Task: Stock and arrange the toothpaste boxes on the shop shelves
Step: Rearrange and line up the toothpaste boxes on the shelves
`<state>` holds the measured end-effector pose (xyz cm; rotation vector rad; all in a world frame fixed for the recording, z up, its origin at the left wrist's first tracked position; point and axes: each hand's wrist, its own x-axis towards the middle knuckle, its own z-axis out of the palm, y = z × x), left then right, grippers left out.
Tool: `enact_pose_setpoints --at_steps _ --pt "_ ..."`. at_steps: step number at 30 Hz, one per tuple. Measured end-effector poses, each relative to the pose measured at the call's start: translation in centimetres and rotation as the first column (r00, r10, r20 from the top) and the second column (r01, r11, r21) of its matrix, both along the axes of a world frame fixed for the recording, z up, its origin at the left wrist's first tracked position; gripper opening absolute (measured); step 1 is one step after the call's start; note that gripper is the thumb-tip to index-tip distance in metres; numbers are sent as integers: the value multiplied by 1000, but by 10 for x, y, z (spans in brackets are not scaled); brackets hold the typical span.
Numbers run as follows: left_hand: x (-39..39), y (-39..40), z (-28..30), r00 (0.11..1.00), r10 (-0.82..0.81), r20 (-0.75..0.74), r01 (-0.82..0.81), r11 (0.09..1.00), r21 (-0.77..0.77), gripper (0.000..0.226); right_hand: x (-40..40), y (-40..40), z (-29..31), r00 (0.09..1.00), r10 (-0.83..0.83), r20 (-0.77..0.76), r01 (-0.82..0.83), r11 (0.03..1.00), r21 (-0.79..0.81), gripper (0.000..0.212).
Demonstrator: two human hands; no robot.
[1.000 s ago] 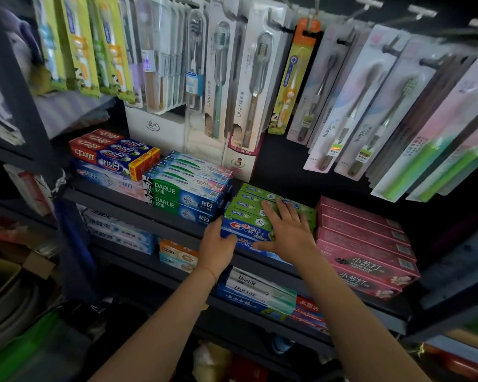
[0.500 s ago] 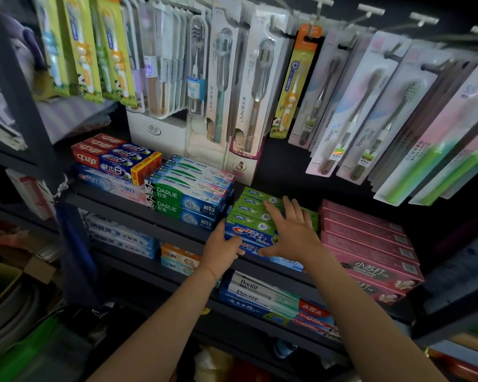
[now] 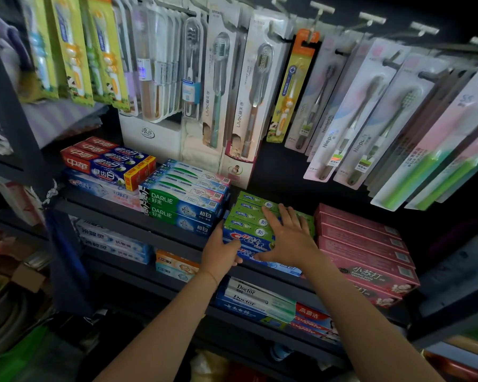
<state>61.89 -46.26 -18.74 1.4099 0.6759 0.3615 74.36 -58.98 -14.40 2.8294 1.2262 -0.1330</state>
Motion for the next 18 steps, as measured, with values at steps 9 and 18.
enact_pose_setpoints --at_steps 9,18 --pt "1 6 0 1000 -10 -27 9 1000 -25 44 0 -1 1 1000 -1 -2 1 1000 -8 122" --pt "-24 -1 7 1000 -5 11 -1 873 488 55 1 -4 3 998 -17 -54 19 999 28 128"
